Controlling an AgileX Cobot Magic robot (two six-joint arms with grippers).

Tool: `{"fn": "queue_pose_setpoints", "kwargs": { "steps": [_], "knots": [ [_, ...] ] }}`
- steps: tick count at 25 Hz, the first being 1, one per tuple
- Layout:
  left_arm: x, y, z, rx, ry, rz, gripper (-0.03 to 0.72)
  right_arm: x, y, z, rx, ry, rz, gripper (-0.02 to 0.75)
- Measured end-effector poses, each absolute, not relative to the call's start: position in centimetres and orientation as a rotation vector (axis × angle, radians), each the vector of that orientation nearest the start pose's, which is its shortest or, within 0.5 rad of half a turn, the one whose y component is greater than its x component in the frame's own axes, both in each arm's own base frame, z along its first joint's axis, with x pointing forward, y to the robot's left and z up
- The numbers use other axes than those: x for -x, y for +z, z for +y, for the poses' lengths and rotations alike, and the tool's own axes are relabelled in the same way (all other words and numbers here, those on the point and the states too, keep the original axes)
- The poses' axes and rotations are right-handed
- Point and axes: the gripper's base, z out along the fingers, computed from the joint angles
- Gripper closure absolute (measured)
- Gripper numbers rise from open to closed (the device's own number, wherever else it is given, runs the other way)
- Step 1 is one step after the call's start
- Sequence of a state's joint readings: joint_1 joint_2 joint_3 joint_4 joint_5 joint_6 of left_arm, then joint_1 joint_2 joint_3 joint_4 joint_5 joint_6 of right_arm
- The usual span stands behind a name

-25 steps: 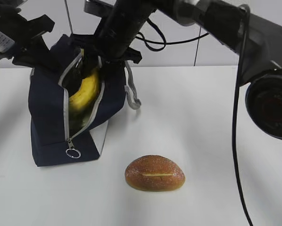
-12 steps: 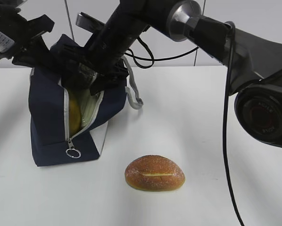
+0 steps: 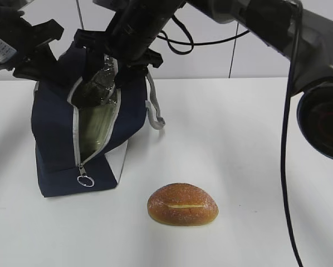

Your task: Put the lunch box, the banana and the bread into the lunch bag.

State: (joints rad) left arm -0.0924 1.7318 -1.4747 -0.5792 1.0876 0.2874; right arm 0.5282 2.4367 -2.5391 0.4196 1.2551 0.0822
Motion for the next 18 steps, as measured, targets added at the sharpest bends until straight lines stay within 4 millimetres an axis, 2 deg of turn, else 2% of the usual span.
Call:
{"fn": "queue_pose_setpoints", "kwargs": {
  "steps": [8, 15, 18],
  "knots": [
    [-35.8, 29.9, -7.5, -0.275, -0.682, 2.705, 0.691, -42.6, 30.1, 27.3, 0.564, 0.534, 2.607, 0.239],
    [-35.7, 29.8, -7.3, -0.290, -0.647, 2.716, 0.691, -39.3, 29.0, 24.2, 0.604, 0.327, 2.761, 0.239],
    [-35.7, 29.8, -7.3, -0.290, -0.647, 2.716, 0.691, -37.3, 28.7, 22.6, 0.698, 0.238, 2.791, 0.239]
  ]
}}
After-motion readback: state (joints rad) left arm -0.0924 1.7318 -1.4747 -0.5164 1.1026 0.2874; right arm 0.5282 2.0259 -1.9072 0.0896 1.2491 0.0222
